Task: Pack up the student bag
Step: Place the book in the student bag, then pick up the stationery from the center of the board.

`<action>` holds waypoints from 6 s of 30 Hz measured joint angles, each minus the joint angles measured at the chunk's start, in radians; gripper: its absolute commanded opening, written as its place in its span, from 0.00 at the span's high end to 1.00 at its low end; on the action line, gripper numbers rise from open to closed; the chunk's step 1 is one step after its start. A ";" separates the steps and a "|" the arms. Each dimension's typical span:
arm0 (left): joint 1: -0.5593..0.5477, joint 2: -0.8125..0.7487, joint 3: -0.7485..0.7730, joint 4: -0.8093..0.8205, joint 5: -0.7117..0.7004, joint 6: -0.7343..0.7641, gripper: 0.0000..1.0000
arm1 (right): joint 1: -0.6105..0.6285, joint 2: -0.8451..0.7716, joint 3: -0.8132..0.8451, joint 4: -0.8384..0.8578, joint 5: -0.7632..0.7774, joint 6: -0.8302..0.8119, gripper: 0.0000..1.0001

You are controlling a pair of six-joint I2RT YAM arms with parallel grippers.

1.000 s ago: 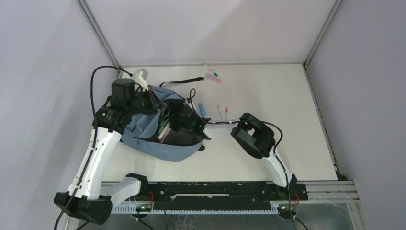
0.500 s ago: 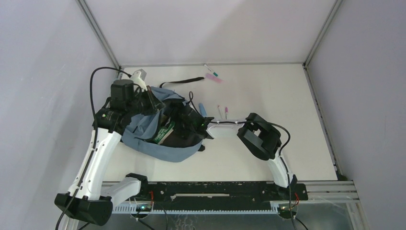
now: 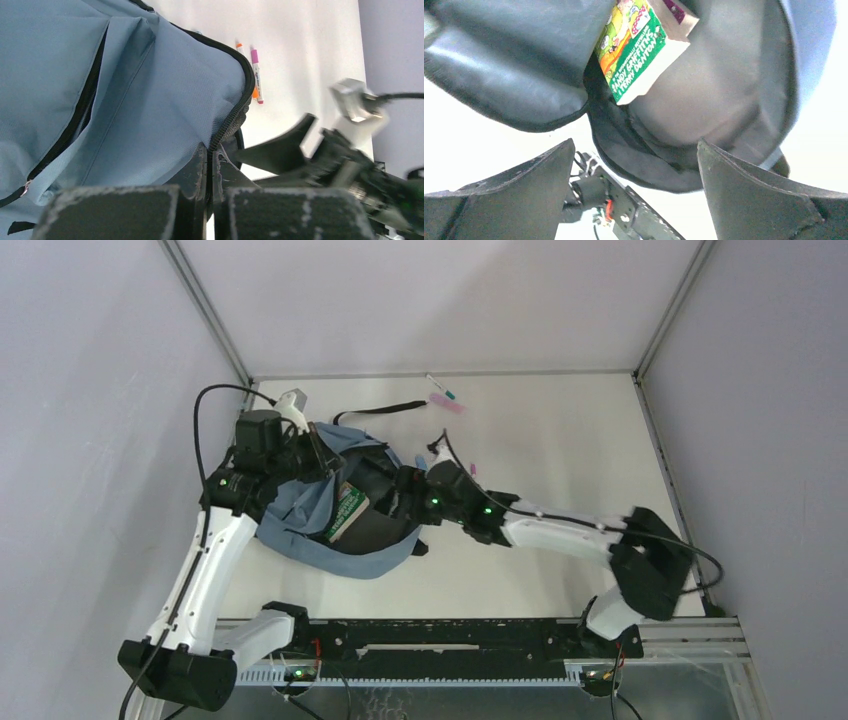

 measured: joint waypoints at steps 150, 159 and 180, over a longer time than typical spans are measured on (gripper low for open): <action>-0.151 0.522 0.208 -0.231 -0.795 0.054 1.00 | -0.465 0.214 0.067 -0.320 0.148 -0.447 0.51; -0.151 0.522 0.173 -0.212 -0.772 0.072 1.00 | -0.461 0.235 0.088 -0.309 0.141 -0.435 0.51; -0.151 0.480 0.154 -0.211 -0.769 0.094 0.58 | -0.421 0.227 0.090 -0.319 0.167 -0.435 0.54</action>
